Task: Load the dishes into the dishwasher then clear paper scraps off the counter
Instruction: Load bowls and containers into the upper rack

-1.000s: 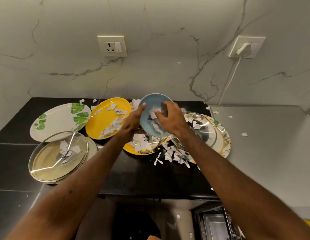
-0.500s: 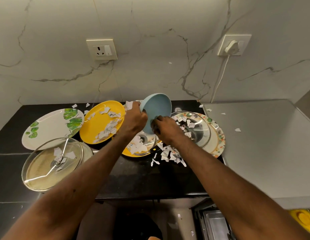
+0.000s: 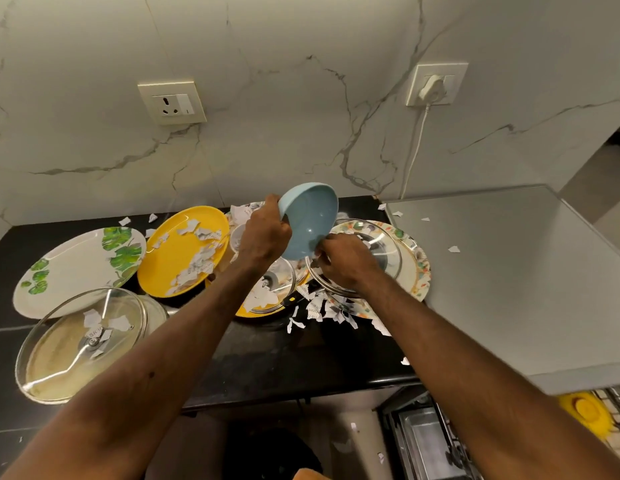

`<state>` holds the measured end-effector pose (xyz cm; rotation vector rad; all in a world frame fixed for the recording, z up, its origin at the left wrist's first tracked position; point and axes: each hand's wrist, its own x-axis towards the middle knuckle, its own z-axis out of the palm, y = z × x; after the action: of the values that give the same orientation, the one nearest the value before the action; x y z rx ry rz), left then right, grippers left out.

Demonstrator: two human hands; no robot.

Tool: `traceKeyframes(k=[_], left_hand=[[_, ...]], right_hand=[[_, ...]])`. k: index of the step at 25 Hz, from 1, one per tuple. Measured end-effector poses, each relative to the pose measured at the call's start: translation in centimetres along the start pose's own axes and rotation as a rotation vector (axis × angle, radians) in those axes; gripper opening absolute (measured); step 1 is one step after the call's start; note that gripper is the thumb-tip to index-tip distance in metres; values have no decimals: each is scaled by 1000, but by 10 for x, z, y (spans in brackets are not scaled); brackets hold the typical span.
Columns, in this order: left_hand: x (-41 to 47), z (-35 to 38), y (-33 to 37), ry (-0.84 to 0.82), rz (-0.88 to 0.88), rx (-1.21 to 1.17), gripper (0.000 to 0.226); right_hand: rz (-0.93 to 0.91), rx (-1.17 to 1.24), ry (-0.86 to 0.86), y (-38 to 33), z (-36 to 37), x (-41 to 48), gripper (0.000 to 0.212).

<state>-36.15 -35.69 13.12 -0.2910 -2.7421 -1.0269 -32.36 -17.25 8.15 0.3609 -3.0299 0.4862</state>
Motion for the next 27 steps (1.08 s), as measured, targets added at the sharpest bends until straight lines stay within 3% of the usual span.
traceKeyframes(k=[3,6,7,9,11,14,18,23,25,27], left_hand=[[5,7,8,38,43,-19,31],[10,16,19,-23,-63,-264,23],[10,21,26,-83,-143,-397,18],[4,34,46,-229,-223,-626,13],[-6,57,72,-401,-175,-747,19],[-23,93,119,-594,-46,-747,22],[-46,135,192,-716,126,-683,23],[-80,201,276,-767,315,-459,36],[-95,234,302,-817,429,-224,44],[-117,269,324,-935,491,-59,39]], right_hand=[[279,213,288,24,2,-21,20],[722,808,593,56,-11,-43,16],[801,1144,577,66,-19,-50,17],[707,1668,312,81,-39,-70,43],[486,1846,19,90,-54,-99,73],[268,1983,-281,108,-71,-144,92],[154,2052,-418,158,-95,-213,104],[247,2032,-281,218,-116,-302,89],[381,1932,-217,241,-117,-342,87],[576,1828,-167,272,-114,-393,99]])
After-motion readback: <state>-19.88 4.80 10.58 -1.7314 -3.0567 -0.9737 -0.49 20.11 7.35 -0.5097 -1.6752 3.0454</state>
